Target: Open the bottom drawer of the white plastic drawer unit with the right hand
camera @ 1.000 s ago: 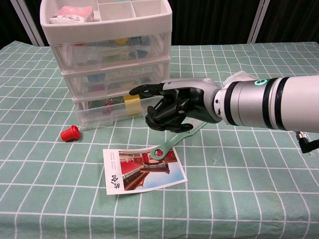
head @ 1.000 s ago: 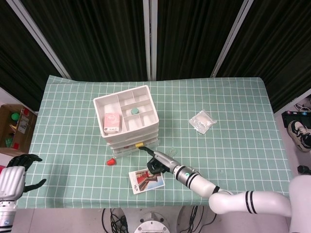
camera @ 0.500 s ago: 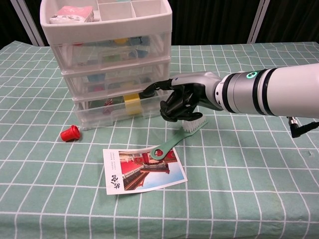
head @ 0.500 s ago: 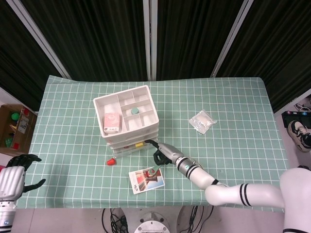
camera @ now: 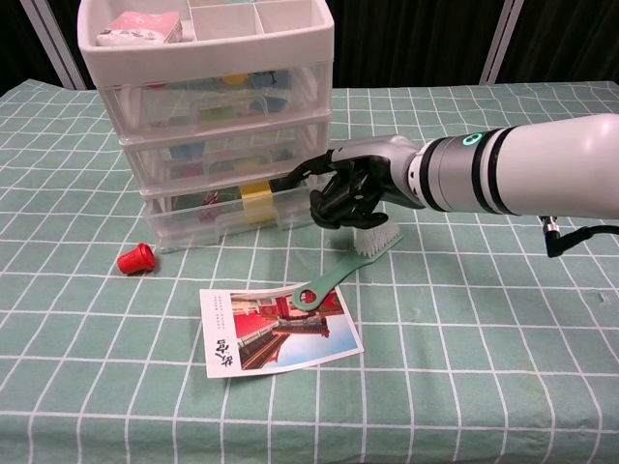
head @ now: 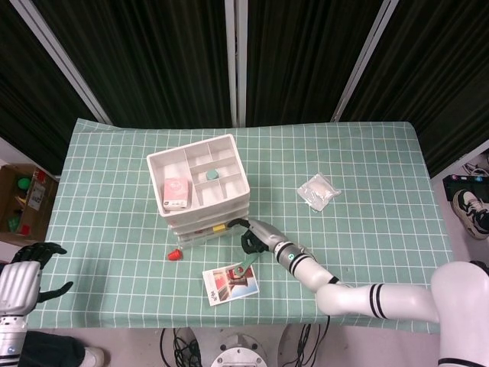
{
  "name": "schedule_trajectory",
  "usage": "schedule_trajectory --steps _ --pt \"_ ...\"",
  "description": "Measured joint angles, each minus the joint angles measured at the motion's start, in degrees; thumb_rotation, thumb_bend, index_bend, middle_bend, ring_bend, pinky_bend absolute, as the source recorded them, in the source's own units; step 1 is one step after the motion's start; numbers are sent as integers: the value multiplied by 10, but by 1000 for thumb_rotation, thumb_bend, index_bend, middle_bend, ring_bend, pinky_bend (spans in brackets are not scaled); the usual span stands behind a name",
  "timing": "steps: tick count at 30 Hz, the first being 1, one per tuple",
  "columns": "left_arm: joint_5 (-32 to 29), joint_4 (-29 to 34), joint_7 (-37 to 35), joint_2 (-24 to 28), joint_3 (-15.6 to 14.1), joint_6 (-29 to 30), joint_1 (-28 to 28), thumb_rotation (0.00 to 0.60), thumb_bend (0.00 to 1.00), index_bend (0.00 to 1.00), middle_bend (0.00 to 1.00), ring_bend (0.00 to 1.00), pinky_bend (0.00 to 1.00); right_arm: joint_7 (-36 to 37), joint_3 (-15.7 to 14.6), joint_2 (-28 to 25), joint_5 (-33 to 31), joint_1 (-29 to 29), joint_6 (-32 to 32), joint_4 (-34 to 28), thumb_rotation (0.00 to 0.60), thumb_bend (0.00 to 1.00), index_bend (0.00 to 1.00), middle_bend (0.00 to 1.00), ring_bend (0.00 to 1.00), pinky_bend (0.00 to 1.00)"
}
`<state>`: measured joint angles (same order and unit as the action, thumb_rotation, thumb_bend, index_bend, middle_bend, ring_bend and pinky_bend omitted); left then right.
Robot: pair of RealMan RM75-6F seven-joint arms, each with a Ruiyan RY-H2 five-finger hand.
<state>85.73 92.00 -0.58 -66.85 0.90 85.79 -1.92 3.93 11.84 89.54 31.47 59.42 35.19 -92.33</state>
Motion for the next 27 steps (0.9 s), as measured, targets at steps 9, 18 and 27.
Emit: schedule_trajectory --steps 9,18,27 --pt "1 0 0 0 -1 0 0 600 45 351 286 219 210 -3 -16 -33 -7 -3 -6 -42 600 735 243 741 840 931" --pt "2 -3 -2 -3 -1 0 0 600 45 351 286 219 210 15 -33 -85 30 -39 -11 -104 600 735 255 741 840 931" --pt "3 -5 -2 -4 -2 -1 -1 600 45 351 286 219 210 32 -45 -115 72 -68 -13 -139 600 736 255 741 840 931"
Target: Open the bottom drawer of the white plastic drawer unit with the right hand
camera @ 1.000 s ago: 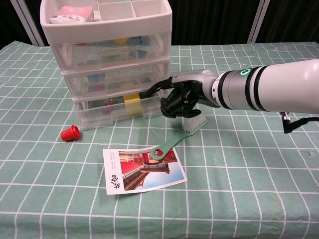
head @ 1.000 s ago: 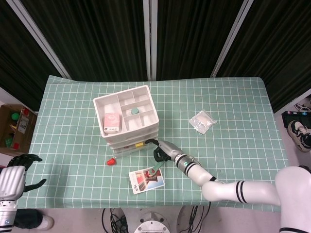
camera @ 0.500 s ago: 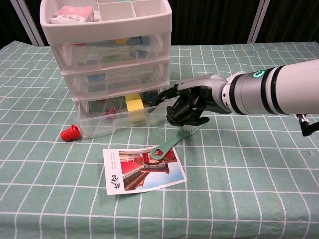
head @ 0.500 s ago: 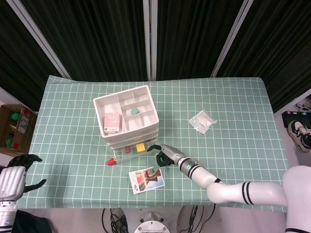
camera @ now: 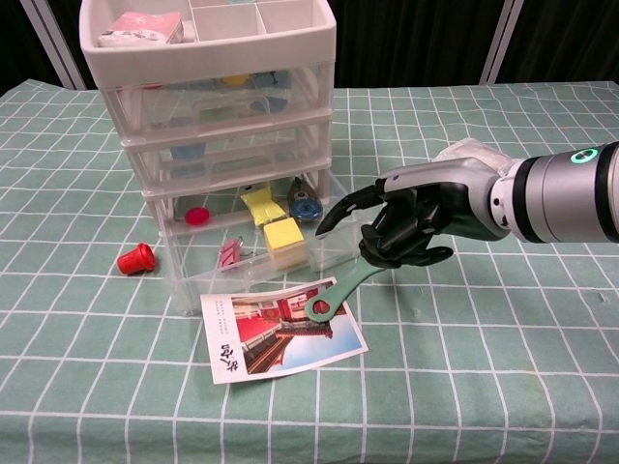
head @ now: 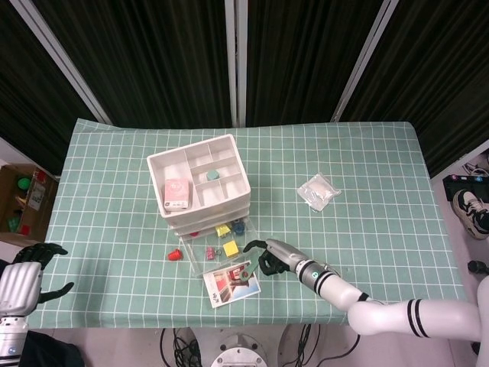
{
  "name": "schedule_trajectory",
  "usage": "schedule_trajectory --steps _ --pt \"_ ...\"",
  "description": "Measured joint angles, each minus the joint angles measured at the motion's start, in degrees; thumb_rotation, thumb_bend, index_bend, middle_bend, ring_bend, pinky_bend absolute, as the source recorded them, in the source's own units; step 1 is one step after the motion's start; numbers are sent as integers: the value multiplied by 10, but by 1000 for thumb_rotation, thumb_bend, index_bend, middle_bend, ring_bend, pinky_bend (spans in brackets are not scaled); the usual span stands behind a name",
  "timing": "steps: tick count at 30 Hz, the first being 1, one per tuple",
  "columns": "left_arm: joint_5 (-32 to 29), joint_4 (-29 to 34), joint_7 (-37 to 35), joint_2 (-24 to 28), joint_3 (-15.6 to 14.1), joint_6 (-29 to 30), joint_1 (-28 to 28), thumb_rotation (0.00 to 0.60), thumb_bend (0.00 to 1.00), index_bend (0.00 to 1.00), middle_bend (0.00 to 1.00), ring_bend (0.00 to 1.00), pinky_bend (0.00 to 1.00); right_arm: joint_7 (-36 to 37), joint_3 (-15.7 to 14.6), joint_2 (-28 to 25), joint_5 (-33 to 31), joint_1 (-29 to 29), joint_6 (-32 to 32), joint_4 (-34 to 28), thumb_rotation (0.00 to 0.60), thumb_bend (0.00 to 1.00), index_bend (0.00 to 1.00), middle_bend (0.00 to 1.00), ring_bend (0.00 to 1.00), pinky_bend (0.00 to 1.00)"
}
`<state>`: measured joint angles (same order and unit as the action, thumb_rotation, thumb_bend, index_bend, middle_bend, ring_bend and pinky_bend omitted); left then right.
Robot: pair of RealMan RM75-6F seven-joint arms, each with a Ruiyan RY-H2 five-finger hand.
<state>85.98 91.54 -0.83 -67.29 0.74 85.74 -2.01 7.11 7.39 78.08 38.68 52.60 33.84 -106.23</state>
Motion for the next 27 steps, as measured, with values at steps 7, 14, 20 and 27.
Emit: schedule_trajectory --steps 7,14,20,27 --pt "1 0 0 0 0 -1 -1 600 45 351 286 219 210 10 -6 -13 19 -12 -1 -16 600 736 255 741 840 931" --pt "1 -1 -1 -1 0 -1 -1 600 46 351 286 219 210 14 -10 -20 30 -17 -3 -24 600 737 235 741 838 931" --pt "2 -3 -4 0 1 3 0 600 45 351 286 219 210 -6 -9 -28 65 -24 36 -34 600 736 117 741 836 931" --pt "4 -4 -5 -2 1 10 2 600 45 351 286 219 210 -100 -6 -54 139 -18 93 -45 600 533 108 741 836 931"
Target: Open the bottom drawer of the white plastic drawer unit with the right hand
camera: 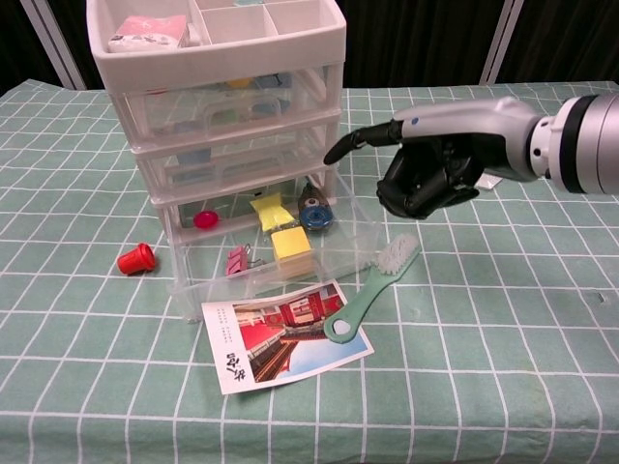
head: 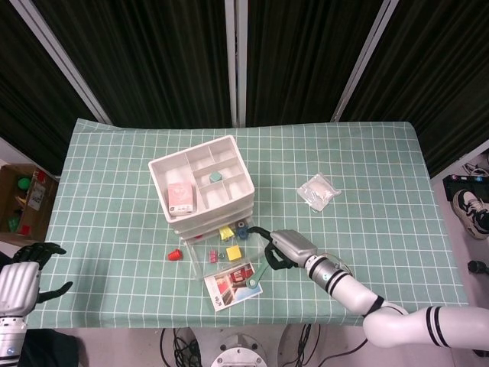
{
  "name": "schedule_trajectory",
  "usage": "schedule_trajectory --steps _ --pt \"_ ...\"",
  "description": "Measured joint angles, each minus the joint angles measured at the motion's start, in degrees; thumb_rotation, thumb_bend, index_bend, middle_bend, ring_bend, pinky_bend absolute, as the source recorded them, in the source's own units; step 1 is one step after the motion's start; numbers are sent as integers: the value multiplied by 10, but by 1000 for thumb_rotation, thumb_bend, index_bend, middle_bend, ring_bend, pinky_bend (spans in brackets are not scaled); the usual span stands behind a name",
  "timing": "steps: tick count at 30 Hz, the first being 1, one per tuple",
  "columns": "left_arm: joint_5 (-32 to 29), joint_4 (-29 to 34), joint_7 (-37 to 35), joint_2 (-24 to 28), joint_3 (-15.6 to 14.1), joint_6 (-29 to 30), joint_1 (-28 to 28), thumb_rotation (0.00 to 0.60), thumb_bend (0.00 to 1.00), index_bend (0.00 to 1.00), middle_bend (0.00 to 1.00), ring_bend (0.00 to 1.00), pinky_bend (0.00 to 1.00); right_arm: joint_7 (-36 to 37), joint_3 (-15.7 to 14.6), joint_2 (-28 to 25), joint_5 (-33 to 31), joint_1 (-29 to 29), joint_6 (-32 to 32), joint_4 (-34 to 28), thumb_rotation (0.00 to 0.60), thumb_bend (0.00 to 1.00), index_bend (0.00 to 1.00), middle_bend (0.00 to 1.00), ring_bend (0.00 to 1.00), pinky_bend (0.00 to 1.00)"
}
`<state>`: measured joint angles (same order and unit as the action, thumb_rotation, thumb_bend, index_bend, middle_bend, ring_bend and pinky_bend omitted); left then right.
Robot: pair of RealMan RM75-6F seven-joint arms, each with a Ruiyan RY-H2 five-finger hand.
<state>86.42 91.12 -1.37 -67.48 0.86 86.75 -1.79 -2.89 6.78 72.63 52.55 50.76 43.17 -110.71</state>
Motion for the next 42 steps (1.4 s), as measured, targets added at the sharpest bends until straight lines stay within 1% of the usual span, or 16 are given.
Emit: schedule_trajectory --steps 2,4,7,10,13,17,20,24,29,35,42 --pt "2 1 0 -1 -1 2 1 600 45 351 286 219 210 -48 1 -5 17 9 13 2 600 450 106 739 837 931" --pt "3 1 1 -1 -2 5 3 600 45 351 286 219 210 -95 1 -7 26 21 21 5 600 389 105 740 838 932" --pt "3 2 0 -1 -4 11 8 600 45 351 286 219 210 -180 2 -9 32 49 28 11 600 332 110 751 840 944" --pt "0 2 -4 -1 -5 16 14 600 45 351 286 219 210 -268 -1 -3 35 83 31 23 600 298 140 765 850 978" --pt "0 0 -7 -4 -6 22 18 600 44 351 286 219 210 -354 -6 13 40 119 32 43 600 286 178 779 870 999" --pt "0 -6 -14 -9 -6 28 24 600 45 351 286 219 210 -458 -22 54 64 163 34 90 600 283 213 812 916 1000" --pt "0 -12 -20 -12 -7 30 27 600 45 351 286 219 210 -511 -38 85 97 185 35 130 600 283 227 848 948 1000" --pt "-1 -23 -30 -17 -9 31 30 600 45 351 286 219 210 -547 -61 116 142 198 37 167 600 284 232 865 965 1000" --pt "-1 -35 -42 -22 -9 35 35 600 45 351 286 219 210 -559 -81 133 181 194 45 193 600 282 232 866 966 1000" --pt "2 -41 -47 -27 -9 34 36 600 45 351 286 219 210 -547 -92 150 208 182 45 224 600 282 232 866 966 1000" --pt "0 -41 -47 -27 -10 35 40 600 45 351 286 219 210 -532 -96 175 229 176 29 263 600 281 234 866 966 1000"
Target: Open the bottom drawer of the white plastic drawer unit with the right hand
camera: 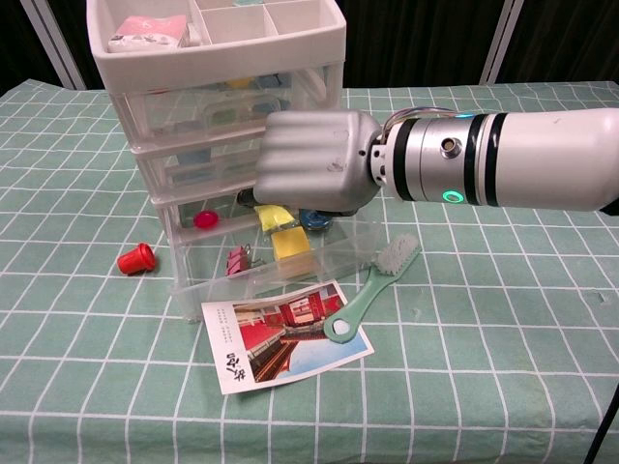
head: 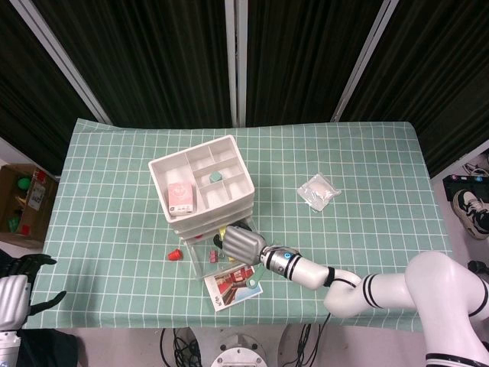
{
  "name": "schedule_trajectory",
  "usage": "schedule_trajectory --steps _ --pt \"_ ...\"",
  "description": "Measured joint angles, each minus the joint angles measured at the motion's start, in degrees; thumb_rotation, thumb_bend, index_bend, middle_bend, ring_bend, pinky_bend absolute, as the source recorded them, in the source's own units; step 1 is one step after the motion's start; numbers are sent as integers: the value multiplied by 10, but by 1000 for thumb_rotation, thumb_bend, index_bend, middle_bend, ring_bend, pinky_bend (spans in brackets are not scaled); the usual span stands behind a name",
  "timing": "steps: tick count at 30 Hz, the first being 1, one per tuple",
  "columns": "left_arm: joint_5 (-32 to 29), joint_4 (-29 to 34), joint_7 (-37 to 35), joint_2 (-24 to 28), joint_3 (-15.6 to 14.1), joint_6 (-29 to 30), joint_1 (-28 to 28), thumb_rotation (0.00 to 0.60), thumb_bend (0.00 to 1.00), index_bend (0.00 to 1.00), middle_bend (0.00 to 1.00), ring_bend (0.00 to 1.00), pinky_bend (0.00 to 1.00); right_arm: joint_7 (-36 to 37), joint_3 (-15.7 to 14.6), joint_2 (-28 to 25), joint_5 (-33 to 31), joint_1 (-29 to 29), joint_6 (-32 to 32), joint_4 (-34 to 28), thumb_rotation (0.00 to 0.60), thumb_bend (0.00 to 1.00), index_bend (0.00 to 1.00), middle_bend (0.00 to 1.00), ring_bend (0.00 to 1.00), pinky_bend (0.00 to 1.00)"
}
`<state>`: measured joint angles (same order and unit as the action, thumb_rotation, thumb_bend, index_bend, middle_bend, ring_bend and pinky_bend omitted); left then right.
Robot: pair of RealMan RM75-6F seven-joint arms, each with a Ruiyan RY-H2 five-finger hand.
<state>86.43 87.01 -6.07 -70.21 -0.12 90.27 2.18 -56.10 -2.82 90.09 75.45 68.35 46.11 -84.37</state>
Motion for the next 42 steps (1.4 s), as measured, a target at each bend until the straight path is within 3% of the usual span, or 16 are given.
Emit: schedule_trajectory --steps 10,22,42 --pt "0 1 2 -1 2 -2 0 600 46 351 286 219 210 -15 0 29 21 3 -25 51 600 280 235 866 966 1000" --pt "-3 -3 -6 0 3 -4 2 600 45 351 286 219 210 -41 -3 79 93 11 -24 136 600 277 235 867 966 1000" --pt "-5 -5 -21 2 3 -6 6 600 46 349 286 219 210 -2 -8 141 198 14 -10 256 600 277 287 890 966 1000"
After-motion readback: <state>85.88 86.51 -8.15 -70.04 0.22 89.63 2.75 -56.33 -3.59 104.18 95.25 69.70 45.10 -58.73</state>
